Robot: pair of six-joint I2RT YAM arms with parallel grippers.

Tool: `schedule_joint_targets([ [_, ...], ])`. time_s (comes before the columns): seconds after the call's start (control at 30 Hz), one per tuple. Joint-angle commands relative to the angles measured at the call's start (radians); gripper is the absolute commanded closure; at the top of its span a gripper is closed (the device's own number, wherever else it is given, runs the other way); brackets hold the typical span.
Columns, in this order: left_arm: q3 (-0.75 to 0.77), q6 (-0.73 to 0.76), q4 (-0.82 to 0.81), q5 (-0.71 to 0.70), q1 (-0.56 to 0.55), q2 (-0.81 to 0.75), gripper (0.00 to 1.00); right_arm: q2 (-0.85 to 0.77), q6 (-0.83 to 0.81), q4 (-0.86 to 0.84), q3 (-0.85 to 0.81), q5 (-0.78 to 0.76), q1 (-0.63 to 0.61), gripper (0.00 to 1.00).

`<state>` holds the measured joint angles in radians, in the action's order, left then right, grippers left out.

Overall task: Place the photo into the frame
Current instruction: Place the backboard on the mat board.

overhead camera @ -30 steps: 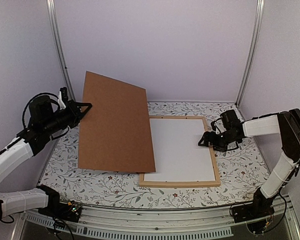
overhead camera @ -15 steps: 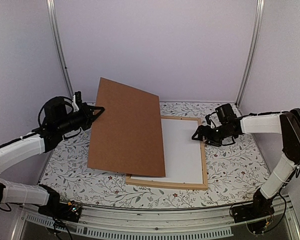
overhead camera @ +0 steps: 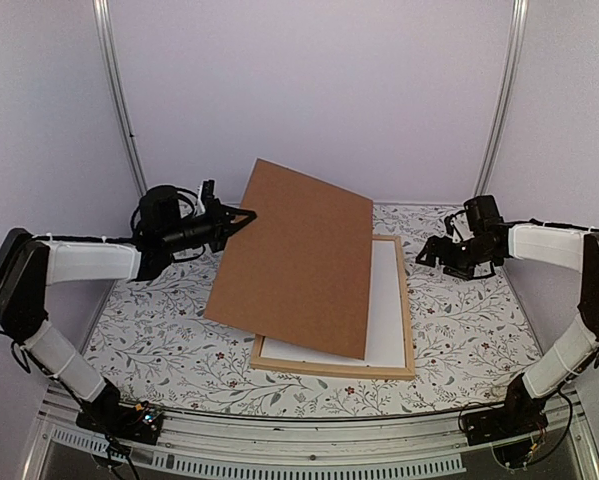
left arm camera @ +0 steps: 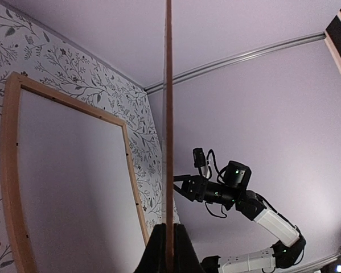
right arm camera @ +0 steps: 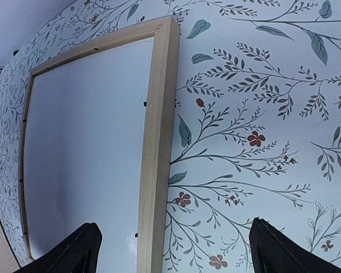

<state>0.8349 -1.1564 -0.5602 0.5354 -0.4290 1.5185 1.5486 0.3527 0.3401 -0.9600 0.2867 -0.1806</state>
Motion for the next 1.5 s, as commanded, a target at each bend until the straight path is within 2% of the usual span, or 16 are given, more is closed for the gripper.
schedule_joint_targets([
  [0.0,0.075,-0.107,-0.221,0.028,-0.050,0.088,1.00,-0.025,-0.037,0.046,-0.035,-0.037,0.007,0.06],
  [0.3,0.147,-0.173,-0.298,-0.058,-0.138,0.285,1.00,-0.019,-0.052,0.061,-0.042,-0.057,0.012,0.06],
  [0.63,0.163,-0.164,-0.275,-0.178,-0.187,0.355,1.00,-0.015,-0.062,0.063,-0.042,-0.056,0.016,0.06],
  [1.1,0.184,-0.193,-0.262,-0.204,-0.201,0.406,1.00,-0.019,-0.060,0.057,-0.024,-0.054,0.016,0.06],
  [1.47,0.205,-0.193,-0.264,-0.172,-0.201,0.446,1.00,-0.015,-0.060,0.048,-0.011,-0.049,0.015,0.06],
])
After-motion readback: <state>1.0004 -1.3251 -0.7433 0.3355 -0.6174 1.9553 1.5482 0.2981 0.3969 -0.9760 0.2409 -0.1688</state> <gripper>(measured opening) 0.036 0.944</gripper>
